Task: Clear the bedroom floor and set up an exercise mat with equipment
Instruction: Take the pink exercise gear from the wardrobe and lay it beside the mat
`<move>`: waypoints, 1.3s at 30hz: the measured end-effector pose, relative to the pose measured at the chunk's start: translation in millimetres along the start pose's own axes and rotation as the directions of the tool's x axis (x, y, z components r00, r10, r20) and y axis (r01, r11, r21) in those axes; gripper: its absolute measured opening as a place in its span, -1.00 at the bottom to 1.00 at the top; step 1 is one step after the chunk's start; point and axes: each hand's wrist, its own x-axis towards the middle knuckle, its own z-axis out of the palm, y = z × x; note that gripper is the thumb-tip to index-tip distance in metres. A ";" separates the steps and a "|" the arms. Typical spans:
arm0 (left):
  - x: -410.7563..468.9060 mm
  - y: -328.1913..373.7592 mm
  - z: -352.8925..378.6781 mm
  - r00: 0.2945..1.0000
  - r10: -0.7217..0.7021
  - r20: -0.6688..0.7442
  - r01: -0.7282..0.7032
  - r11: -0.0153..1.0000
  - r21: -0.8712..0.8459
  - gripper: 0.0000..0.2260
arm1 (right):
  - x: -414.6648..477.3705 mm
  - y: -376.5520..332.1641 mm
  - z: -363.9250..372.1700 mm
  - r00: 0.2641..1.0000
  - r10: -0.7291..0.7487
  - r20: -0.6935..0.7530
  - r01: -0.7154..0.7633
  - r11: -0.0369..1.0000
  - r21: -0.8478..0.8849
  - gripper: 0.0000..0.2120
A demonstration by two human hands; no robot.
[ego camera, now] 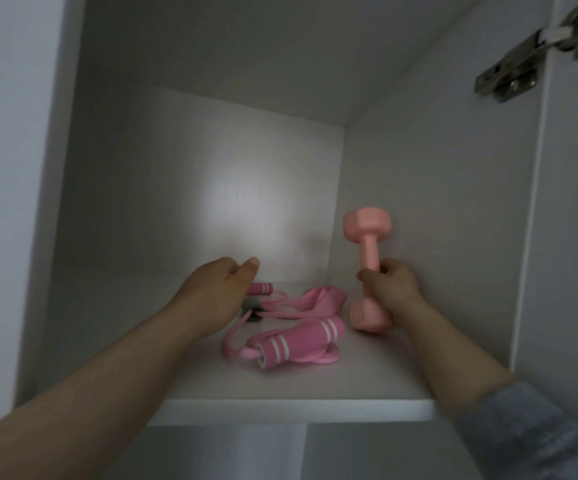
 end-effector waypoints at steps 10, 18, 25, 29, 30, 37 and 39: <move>5.6 1.1 4.6 0.995 -0.079 0.061 0.084 0.992 -0.091 -0.50 | -15.4 -2.4 -3.7 0.996 -0.063 0.063 0.054 0.988 0.145 -0.85; 38.7 8.1 14.3 0.901 -0.300 0.312 0.273 0.953 0.129 -0.52 | -16.7 -4.6 0.3 0.989 -0.122 0.086 0.113 0.988 0.106 -0.82; 62.8 -15.8 36.6 0.903 -0.297 0.312 0.216 0.939 0.268 -0.50 | -13.4 -1.6 -1.1 0.992 -0.108 0.067 0.101 0.989 0.107 -0.84; 61.4 -8.6 41.3 0.902 -0.301 0.309 0.177 0.912 0.371 -0.56 | -12.0 0.3 -1.8 0.993 -0.106 0.055 0.099 0.988 0.117 -0.84; 61.4 -8.2 41.9 0.896 -0.305 0.322 0.185 0.917 0.354 -0.61 | -12.3 0.4 -1.3 0.993 -0.103 0.052 0.096 0.989 0.113 -0.84; 65.0 -4.7 36.0 0.923 -0.244 0.297 0.335 0.889 -0.311 -0.93 | -12.6 -1.2 0.8 0.994 -0.102 0.051 0.095 0.988 0.120 -0.82; 62.3 1.1 38.9 0.923 -0.157 0.353 0.305 0.857 -0.416 -0.98 | -12.4 -0.6 0.9 0.994 -0.099 0.049 0.093 0.989 0.114 -0.82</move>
